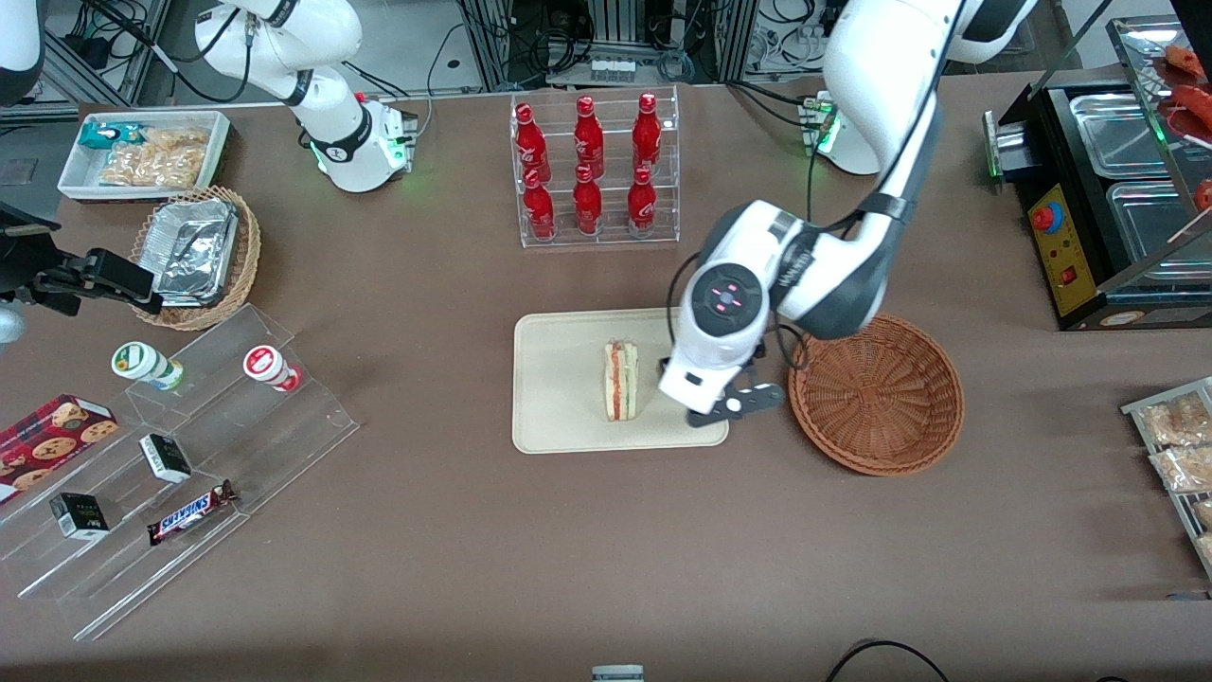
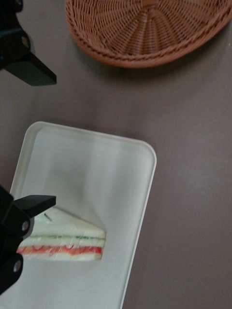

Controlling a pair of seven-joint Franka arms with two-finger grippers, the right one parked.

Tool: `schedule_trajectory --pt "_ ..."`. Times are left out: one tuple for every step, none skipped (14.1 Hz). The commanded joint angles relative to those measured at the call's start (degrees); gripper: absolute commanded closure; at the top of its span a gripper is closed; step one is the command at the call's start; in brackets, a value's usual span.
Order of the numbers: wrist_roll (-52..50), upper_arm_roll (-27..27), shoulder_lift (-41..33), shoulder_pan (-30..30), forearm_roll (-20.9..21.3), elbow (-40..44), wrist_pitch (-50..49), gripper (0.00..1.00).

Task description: Place sandwich from basket to tray

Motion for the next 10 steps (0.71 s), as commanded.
schedule_trajectory --pt "2.35 -0.36 -3.31 4.19 0.76 -3.60 -2.61 0.00" --pt "4.62 -0.10 -4.97 4.73 0.77 -6.04 -2.18 0.00" --pt "7.86 0.52 -7.07 6.73 0.77 -8.51 -2.09 0.00" --pt "10.94 0.52 -9.18 8.84 0.77 -10.44 -2.17 0.00" --pt "13.84 0.52 -11.38 10.43 0.68 -12.55 -2.26 0.00" --pt "16.74 0.52 -13.58 12.36 0.68 -14.66 -2.26 0.00" --pt "19.47 0.52 -15.51 13.86 0.68 -16.34 -2.44 0.00" --pt "22.54 0.52 -17.88 15.00 0.68 -18.35 -2.53 0.00" --pt "25.18 0.52 -20.17 16.32 0.68 -20.20 -2.61 0.00" --pt "28.60 0.52 -22.89 17.55 0.68 -22.48 -2.79 0.00"
